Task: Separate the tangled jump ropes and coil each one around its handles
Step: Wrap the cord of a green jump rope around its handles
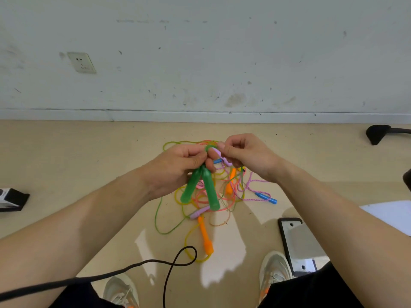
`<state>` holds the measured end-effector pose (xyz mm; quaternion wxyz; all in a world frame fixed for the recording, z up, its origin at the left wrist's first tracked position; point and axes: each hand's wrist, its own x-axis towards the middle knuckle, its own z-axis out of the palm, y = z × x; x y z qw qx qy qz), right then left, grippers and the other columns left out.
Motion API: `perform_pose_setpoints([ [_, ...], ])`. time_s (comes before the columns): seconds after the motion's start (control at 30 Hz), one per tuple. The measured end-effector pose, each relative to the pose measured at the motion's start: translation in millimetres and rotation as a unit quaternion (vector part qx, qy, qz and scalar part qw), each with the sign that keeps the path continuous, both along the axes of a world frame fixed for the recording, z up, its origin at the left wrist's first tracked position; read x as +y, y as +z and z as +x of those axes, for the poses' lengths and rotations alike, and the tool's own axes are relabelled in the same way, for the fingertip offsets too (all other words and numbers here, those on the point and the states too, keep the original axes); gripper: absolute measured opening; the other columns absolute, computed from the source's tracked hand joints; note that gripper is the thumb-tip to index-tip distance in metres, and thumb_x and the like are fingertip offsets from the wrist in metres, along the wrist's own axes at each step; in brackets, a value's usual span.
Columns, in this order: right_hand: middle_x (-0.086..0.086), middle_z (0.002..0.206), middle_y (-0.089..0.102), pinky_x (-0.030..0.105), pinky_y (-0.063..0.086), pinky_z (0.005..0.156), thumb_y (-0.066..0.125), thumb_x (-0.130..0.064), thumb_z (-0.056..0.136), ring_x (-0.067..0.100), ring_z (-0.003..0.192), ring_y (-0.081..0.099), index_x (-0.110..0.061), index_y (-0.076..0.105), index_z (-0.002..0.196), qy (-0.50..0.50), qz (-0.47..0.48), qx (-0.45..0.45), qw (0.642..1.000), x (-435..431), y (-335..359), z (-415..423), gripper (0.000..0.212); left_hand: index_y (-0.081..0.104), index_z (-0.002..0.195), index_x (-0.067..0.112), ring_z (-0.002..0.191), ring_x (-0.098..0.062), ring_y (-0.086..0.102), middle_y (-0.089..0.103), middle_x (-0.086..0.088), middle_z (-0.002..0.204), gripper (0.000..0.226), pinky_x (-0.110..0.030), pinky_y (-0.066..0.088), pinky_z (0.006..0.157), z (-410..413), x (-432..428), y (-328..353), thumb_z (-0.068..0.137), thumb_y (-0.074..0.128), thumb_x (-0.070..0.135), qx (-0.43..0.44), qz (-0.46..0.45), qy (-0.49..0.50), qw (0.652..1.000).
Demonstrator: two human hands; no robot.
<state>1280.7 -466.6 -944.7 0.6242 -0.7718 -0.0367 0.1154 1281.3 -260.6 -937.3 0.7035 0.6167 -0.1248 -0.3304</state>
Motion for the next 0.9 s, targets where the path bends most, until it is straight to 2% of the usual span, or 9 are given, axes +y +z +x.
perform_pose_setpoints([
  [0.07,0.002,0.058,0.049,0.024,0.031,0.047,0.06,-0.025,0.099,0.012,0.047,0.037,-0.022,0.066,0.069,-0.012,0.023,0.029,0.999,15,-6,-6,0.031,0.067,0.098,0.009,0.081,-0.019,0.058,0.068,0.002,0.078,0.021,-0.03,0.045,0.08,4,1,-1,0.099,0.046,0.012,0.001,-0.019,0.061,0.998],
  [0.2,0.002,0.066,0.056,0.024,0.037,0.046,0.053,-0.026,0.103,0.012,0.043,0.043,-0.013,0.056,0.091,-0.026,0.023,0.101,0.994,38,-11,-15,0.017,0.072,0.096,0.011,0.073,-0.012,0.066,0.074,-0.001,0.089,0.024,-0.021,0.052,0.067,8,3,-3,0.101,0.048,0.01,-0.001,0.0,0.137,0.991],
  [0.27,0.002,0.066,0.058,0.024,0.04,0.047,0.052,-0.025,0.103,0.014,0.043,0.045,-0.015,0.056,0.09,-0.028,0.025,0.116,0.992,44,-9,-17,0.017,0.075,0.095,0.012,0.075,-0.013,0.069,0.076,-0.002,0.093,0.024,-0.02,0.054,0.067,8,4,-5,0.1,0.051,0.01,-0.005,0.017,0.158,0.987],
  [0.43,-0.002,0.061,0.056,0.024,0.044,0.047,0.053,-0.021,0.102,0.014,0.042,0.044,-0.014,0.062,0.09,-0.037,0.033,0.121,0.991,49,-6,-19,0.016,0.07,0.107,0.011,0.089,-0.013,0.07,0.077,-0.003,0.105,0.017,-0.022,0.054,0.078,11,6,-11,0.098,0.056,0.009,-0.023,0.054,0.187,0.981],
  [0.53,0.001,0.064,0.055,0.022,0.044,0.045,0.052,-0.017,0.101,0.014,0.043,0.043,-0.009,0.063,0.098,-0.052,0.068,0.14,0.986,50,-3,-21,0.014,0.07,0.108,0.013,0.088,-0.011,0.072,0.077,-0.002,0.103,0.017,-0.018,0.054,0.074,11,6,-12,0.094,0.063,0.007,-0.04,0.062,0.204,0.976],
  [0.67,0.008,0.064,0.058,0.024,0.05,0.046,0.05,-0.012,0.101,0.017,0.044,0.053,0.0,0.061,0.101,-0.081,0.135,0.167,0.973,57,4,-27,0.016,0.069,0.112,0.01,0.086,-0.002,0.072,0.077,0.001,0.1,0.02,-0.014,0.054,0.071,11,2,-13,0.094,0.064,0.004,-0.075,0.072,0.267,0.958],
  [0.8,0.006,0.064,0.065,0.029,0.057,0.054,0.05,-0.014,0.102,0.021,0.049,0.059,-0.007,0.06,0.097,-0.068,0.193,0.191,0.96,71,5,-42,0.013,0.071,0.108,0.011,0.089,-0.005,0.072,0.077,0.001,0.098,0.018,-0.017,0.056,0.075,8,-7,-20,0.093,0.066,0.004,-0.071,0.058,0.34,0.936],
  [0.83,0.005,0.065,0.066,0.028,0.056,0.054,0.051,-0.016,0.103,0.021,0.05,0.06,-0.009,0.059,0.098,-0.068,0.196,0.189,0.96,74,4,-46,0.012,0.071,0.108,0.01,0.085,-0.004,0.072,0.077,0.003,0.096,0.018,-0.017,0.055,0.072,6,-11,-21,0.092,0.067,0.004,-0.06,0.052,0.355,0.932],
  [0.9,0.005,0.065,0.066,0.027,0.055,0.052,0.051,-0.016,0.103,0.022,0.05,0.059,-0.01,0.057,0.101,-0.075,0.198,0.174,0.962,81,1,-50,0.009,0.071,0.111,0.011,0.075,-0.006,0.069,0.077,0.005,0.093,0.018,-0.021,0.052,0.056,1,-19,-21,0.093,0.067,0.008,-0.024,0.049,0.372,0.927],
])
